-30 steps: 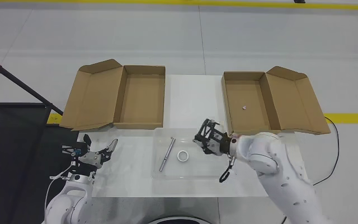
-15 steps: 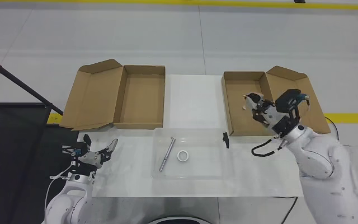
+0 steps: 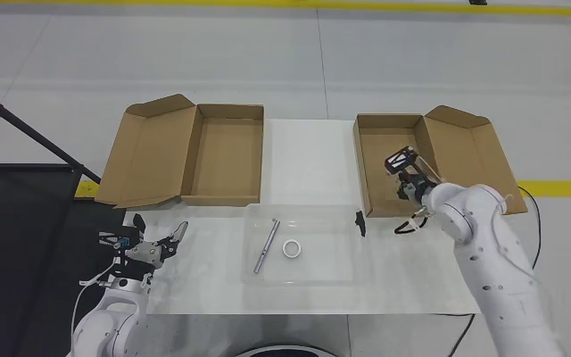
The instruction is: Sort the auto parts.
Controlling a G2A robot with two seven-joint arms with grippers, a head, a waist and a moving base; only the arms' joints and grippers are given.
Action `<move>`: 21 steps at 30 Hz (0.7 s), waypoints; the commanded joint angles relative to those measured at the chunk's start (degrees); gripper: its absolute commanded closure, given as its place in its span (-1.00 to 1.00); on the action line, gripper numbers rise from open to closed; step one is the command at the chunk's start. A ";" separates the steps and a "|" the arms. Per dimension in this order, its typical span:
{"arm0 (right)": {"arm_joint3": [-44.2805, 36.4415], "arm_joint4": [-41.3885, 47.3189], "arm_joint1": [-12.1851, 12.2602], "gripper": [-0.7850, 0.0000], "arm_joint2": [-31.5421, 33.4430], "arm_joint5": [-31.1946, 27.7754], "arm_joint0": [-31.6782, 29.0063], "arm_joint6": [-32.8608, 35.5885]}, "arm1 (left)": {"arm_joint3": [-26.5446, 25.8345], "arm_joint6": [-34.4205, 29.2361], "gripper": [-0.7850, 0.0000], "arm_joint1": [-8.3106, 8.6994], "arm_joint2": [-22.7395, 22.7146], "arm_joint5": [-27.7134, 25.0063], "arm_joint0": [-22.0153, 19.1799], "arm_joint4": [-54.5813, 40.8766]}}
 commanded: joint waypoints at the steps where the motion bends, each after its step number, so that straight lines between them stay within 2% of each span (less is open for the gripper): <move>1: 2.83 -0.39 -0.27 1.00 -1.27 0.12 1.70 2.12 | 0.00 0.00 -1.00 0.00 0.00 0.00 0.00 0.00; 5: 7.07 1.30 -0.89 0.95 -3.24 -0.60 4.45 4.04 | 0.00 0.00 -1.00 0.00 0.00 0.00 0.00 0.00; 8: 8.81 1.77 -1.20 0.66 -4.12 -0.54 5.70 4.00 | 0.00 0.00 -1.00 0.00 0.00 0.00 0.00 0.00; 10: 9.54 1.98 -1.31 0.55 -4.35 -0.35 6.18 3.80 | 0.00 0.00 -1.00 0.00 0.00 0.00 0.00 0.00; 16: 8.85 1.76 -1.21 0.45 -3.75 0.37 6.35 3.69 | 0.00 0.00 -1.00 0.00 0.00 0.00 0.00 0.00; 21: 4.89 1.16 -0.72 0.39 -1.84 1.42 5.08 4.05 | 0.00 0.00 -1.00 0.00 0.00 0.00 0.00 0.00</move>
